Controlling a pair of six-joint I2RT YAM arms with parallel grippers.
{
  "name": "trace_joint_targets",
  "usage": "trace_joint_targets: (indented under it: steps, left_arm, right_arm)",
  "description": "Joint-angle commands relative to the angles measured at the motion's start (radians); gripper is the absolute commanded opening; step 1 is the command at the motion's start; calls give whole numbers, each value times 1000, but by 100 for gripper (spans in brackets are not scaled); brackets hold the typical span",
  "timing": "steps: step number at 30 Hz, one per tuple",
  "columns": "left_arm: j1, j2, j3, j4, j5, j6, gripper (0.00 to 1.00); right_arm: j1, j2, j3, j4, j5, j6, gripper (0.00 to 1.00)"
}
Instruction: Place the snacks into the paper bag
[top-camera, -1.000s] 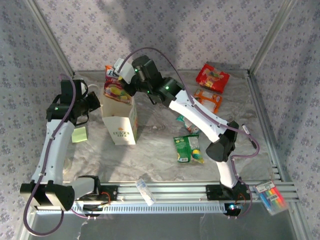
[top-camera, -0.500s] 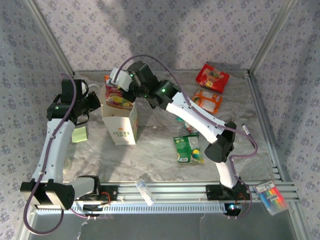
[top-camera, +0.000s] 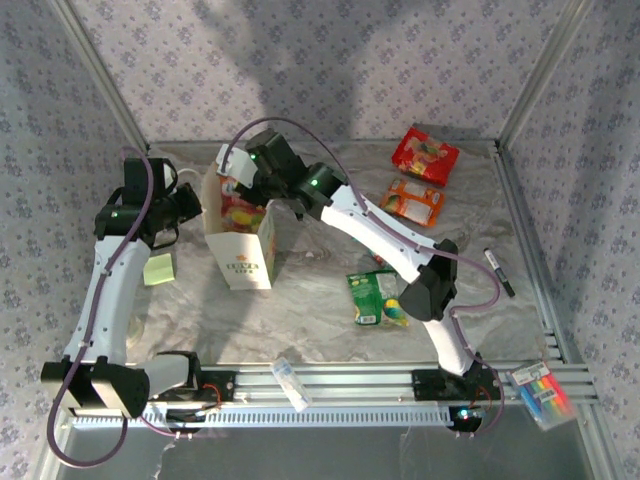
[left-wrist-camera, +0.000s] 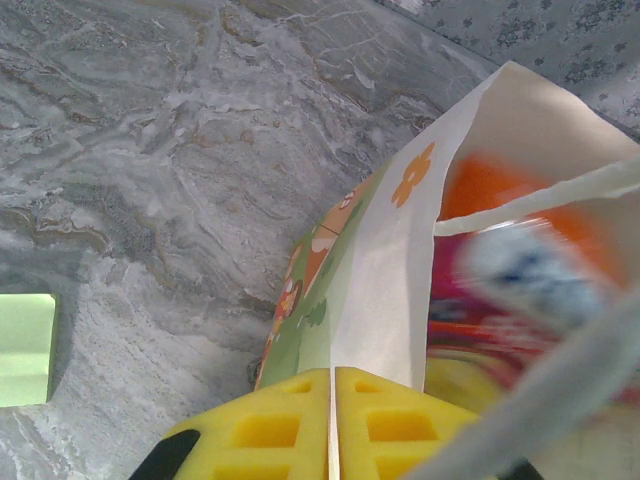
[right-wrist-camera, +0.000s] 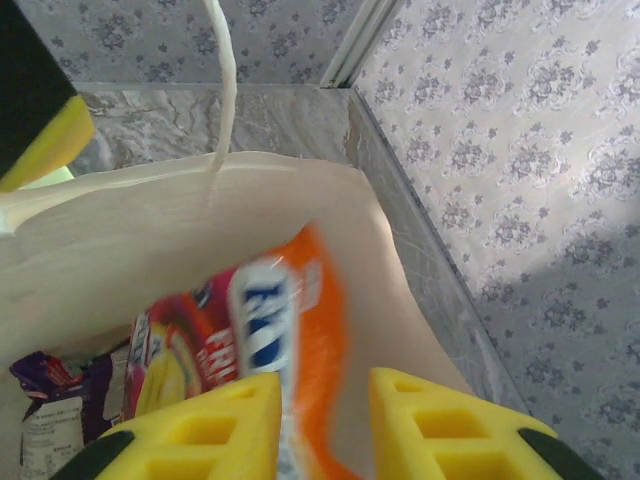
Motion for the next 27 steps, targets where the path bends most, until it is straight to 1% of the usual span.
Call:
trace_joint_targets:
  steps: [1, 6, 14, 16, 24, 27]
  left_arm:
    - [6, 7, 42, 9, 17, 4, 9]
    - [6, 11, 44, 10, 21, 3, 9]
    - [5, 15, 47, 13, 27, 0, 9]
    - [5, 16, 48, 13, 29, 0, 9]
    - [6, 20, 61, 7, 30, 2, 9]
    - [3, 18, 76, 4, 39, 2, 11]
  right_arm:
    - [8, 6, 54, 15, 49, 16, 33]
    - [9, -8, 60, 15, 80, 38, 39]
    - [37, -107, 48, -59, 121, 127, 60]
    - [50, -145, 14, -64, 138, 139, 63]
    - [52, -308, -144, -35, 82, 228, 67]
    - [48, -367, -207, -11, 94, 263, 68]
